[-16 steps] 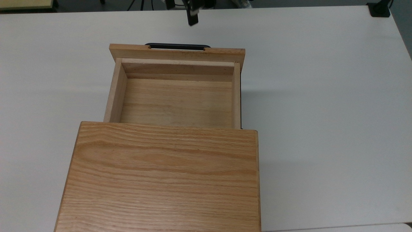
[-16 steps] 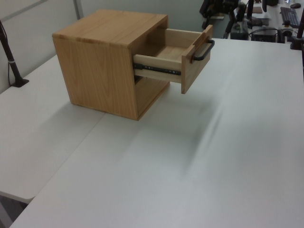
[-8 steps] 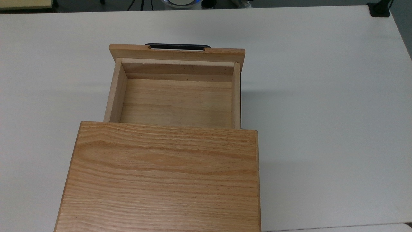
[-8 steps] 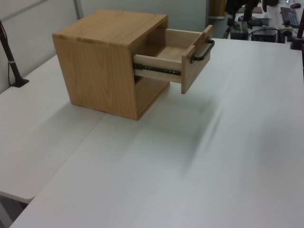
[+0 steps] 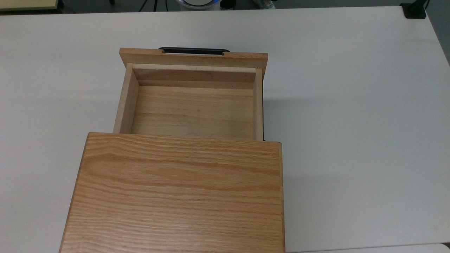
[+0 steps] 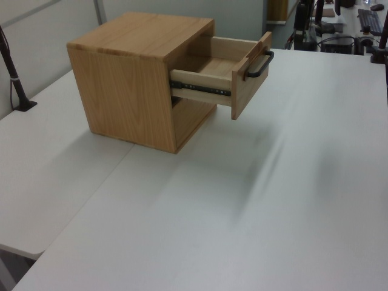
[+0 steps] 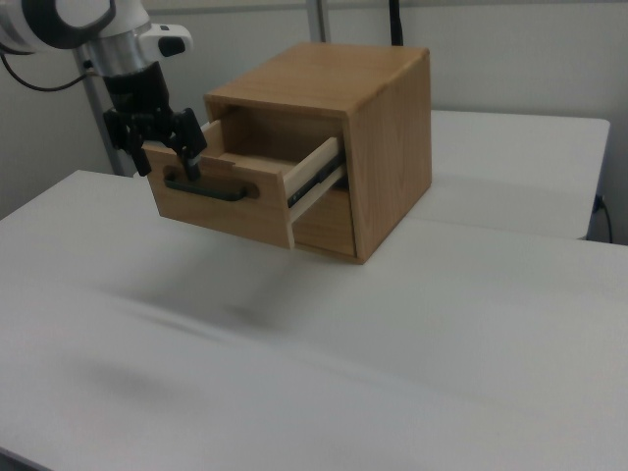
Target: Open the drawer by sliding it
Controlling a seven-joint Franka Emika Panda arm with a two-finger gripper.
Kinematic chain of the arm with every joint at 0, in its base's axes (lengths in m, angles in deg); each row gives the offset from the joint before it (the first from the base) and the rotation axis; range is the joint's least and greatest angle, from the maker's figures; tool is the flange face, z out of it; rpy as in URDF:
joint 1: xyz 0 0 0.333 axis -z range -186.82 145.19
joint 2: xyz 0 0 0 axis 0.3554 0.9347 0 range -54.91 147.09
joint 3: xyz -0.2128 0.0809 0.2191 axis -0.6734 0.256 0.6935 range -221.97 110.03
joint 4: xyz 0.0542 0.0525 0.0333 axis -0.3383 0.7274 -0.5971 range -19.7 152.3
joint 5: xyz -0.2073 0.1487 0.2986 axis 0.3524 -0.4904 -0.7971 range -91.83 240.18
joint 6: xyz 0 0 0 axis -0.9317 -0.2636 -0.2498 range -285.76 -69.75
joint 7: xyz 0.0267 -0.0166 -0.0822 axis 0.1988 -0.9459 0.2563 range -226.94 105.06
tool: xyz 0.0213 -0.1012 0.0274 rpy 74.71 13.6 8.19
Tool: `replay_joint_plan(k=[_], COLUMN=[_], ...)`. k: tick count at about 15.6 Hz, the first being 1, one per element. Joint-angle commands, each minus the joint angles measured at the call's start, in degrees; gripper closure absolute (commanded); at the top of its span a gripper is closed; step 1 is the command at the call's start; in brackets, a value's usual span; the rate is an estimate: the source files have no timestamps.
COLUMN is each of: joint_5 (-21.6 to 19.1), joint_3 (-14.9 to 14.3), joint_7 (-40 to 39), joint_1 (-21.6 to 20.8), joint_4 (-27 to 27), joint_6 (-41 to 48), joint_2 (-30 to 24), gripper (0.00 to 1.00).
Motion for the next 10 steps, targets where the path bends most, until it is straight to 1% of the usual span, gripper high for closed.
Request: replay_joint_plan(k=[1,4,6,8,10], joint_5=[0.53,-0.18,-0.18,-0.79,-0.88], joint_3=[-0.43,-0.61,-0.61,-0.43,-0.43], joint_7=[-3.88,-3.27,-2.66,0.93,1.21], joint_1=[0.07,0.07,-0.19,-0.19,-0.19], joint_4=[-5.52,-8.25,-7.99,-7.9,-7.99], joint_6=[2.76,4.62,4.7,4.01,3.91], joint_2=[3.9,6.02,5.93,5.93,5.85], gripper=[0.0,0.0,0.0,0.0,0.0])
